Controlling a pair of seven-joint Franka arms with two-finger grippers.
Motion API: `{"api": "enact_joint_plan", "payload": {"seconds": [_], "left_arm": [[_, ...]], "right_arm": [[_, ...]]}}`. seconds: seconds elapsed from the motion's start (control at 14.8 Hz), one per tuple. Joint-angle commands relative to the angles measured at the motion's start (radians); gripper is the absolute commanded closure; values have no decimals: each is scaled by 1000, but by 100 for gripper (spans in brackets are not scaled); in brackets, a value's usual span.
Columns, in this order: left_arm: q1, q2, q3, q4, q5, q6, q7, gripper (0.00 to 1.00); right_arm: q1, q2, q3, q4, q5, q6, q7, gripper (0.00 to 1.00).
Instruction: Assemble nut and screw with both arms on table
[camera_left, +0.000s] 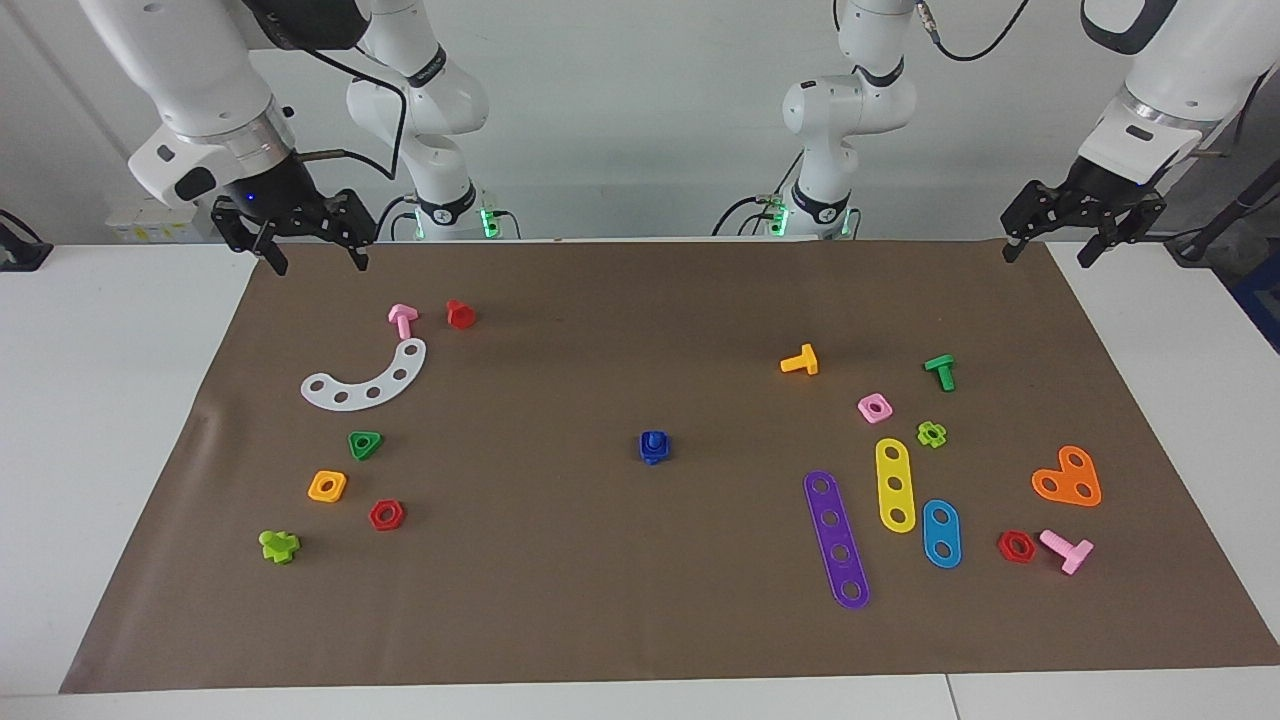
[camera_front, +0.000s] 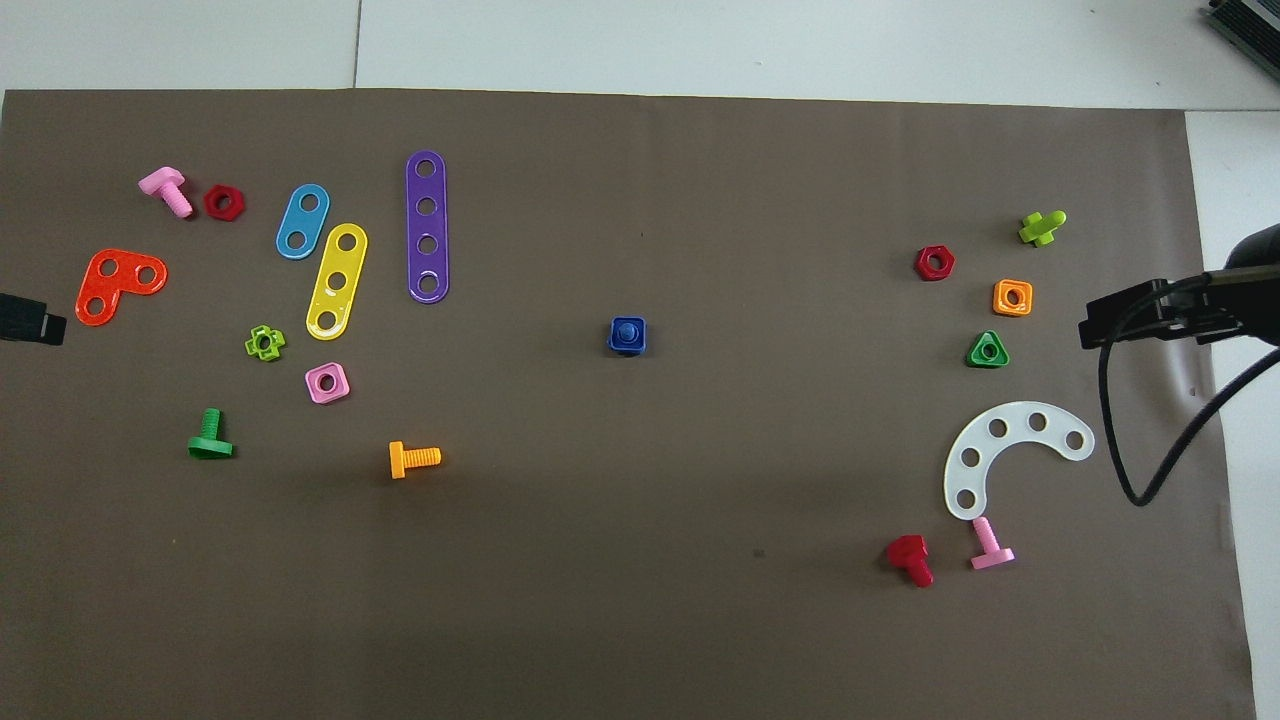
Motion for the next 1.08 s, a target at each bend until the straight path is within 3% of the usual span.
{"api": "enact_joint_plan", "payload": {"seconds": [0.0,1.01], "left_arm": [[7,-29,-6,-29,-4,-7,0,0],[2,-40,-7,-52,5,-16,-118,0]], "right_arm": [[-13,-10,11,-18,-8,-8,-7,0],[-16,-10,8,-20,-5,-5,-7,0]]}}
